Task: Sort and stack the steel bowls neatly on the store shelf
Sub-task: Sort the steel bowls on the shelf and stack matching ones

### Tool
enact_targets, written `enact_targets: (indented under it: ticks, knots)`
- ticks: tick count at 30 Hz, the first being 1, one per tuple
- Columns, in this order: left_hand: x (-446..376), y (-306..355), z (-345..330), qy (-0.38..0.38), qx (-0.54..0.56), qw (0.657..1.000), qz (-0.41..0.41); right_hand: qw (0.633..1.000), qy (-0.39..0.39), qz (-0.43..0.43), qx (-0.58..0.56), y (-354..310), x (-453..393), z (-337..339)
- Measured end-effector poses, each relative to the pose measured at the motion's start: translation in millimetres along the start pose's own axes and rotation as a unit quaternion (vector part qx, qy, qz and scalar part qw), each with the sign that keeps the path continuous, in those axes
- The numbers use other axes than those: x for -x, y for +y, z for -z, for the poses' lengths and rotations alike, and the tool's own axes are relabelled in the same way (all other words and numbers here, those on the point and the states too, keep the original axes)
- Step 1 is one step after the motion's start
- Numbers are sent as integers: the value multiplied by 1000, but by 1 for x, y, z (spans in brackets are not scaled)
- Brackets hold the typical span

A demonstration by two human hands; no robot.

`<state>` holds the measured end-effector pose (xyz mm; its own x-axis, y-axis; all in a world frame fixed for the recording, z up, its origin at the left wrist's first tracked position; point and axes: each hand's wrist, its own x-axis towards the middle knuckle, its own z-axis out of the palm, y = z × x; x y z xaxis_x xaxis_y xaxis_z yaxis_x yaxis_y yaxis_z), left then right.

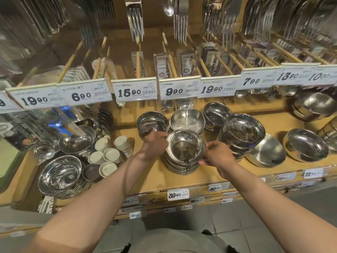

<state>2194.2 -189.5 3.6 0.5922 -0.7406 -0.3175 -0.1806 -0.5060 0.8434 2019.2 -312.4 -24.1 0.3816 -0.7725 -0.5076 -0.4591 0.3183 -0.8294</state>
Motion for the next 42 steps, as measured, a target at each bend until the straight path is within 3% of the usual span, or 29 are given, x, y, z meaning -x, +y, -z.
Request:
enact_targets:
  ticks: [9,17,28,35,38,42]
  knots:
    - [-13,-6,-9,44,-93,995,1,999,12,5,47,9,-5,-2]
    - [-9,-11,-20,145,-42,988,27,996,-3,11,86,12,-11,-2]
    - [-4,-9,-20,124,-85,988,32,991,-16,8,131,9,-13,0]
    - [-8,-19,-18,117,3,992,49,984,-6,43,175,8,-7,3]
    - [-7,-23,-2,122,81,985,95,978,10,81,191,-1,-2,8]
    - [-27,-38,24,200,14,967,155,987,-9,105,118,-18,6,15]
